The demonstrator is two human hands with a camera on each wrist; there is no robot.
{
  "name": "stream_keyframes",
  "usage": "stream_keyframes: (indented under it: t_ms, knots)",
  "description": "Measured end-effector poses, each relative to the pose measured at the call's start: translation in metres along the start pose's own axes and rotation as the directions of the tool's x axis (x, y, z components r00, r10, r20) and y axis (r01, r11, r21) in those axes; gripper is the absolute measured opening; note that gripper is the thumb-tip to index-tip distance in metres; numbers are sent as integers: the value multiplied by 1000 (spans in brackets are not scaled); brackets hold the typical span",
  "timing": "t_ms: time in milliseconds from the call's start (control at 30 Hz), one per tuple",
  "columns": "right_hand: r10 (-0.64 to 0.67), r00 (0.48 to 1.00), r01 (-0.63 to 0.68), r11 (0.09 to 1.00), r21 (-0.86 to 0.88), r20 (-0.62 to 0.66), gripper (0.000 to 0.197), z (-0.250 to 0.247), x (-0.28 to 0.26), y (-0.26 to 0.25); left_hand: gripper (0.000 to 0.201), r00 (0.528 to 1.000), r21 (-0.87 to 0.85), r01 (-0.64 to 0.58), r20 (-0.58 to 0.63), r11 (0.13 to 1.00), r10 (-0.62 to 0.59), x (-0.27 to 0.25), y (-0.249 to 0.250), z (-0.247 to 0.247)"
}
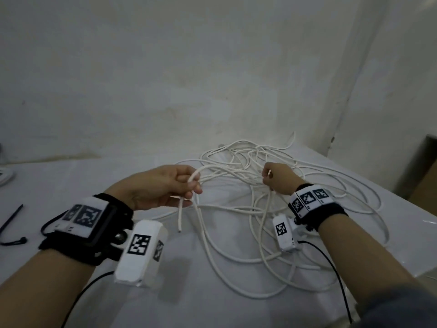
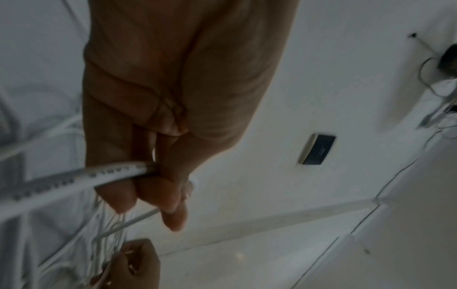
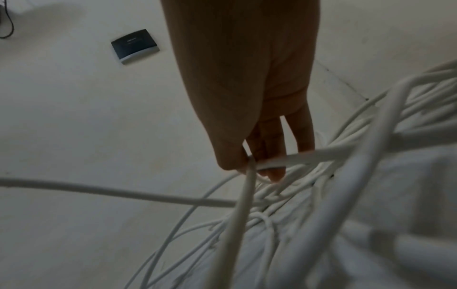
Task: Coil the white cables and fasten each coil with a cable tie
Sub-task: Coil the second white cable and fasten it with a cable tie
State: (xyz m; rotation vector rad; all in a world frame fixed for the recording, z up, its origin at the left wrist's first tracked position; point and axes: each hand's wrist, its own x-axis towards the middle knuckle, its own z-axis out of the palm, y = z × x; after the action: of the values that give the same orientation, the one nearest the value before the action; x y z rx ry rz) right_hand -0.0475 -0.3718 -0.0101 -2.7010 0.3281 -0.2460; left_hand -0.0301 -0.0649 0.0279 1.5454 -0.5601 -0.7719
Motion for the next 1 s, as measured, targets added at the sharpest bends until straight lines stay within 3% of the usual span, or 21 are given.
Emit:
stream_keyframes:
  t_ms: [67,167,200,267,333,433,500,567,700,833,900,1000]
  knots:
    - [40,999,-40,999,-13,-27,4,-3,4,1,14,996,-43,-76,-59,996,74,-17,3,-17]
    - [34,999,-27,987,-160,40,6,-3,11,-3,50,984,-87,-170,-64,982,165,-40,7,-40]
    - [6,998,5,981,-195,55,9,-3,12,-9,53,980,-78,-190,-67,979,185,-45,7,-45]
    - [-135,989,144,978,-152,68,23,-3,12,-29,53,974,-68,-221,-68,973,217,-50,6,-51]
    - [-332,939,334,943,-5,95,33,-4,6,-57,56,966,-64,-254,-70,965,250,-53,7,-50]
    - [-522,849,508,849,143,83,12,3,-3,-93,65,950,-88,-309,-77,947,303,-54,9,-49]
    - [-514,858,509,843,173,-18,20,6,0,-103,64,938,-100,-344,-88,933,337,-56,10,-50]
    - [-452,889,454,844,287,-79,15,1,2,-109,60,927,-83,-372,-89,924,365,-60,10,-52]
    - [-497,866,465,754,465,-58,14,-5,0,-122,52,905,-106,-416,-144,903,400,-66,10,-58]
    - [-408,849,528,652,544,-335,13,-19,4,-139,15,897,-153,-425,-204,892,393,-70,12,-51]
    - [-355,828,554,639,533,-434,8,-29,8,-143,31,908,-206,-397,-230,894,350,-71,13,-47]
    - [-387,816,573,634,519,-429,14,-30,7,-144,38,885,-375,-459,-276,805,376,-72,17,-50]
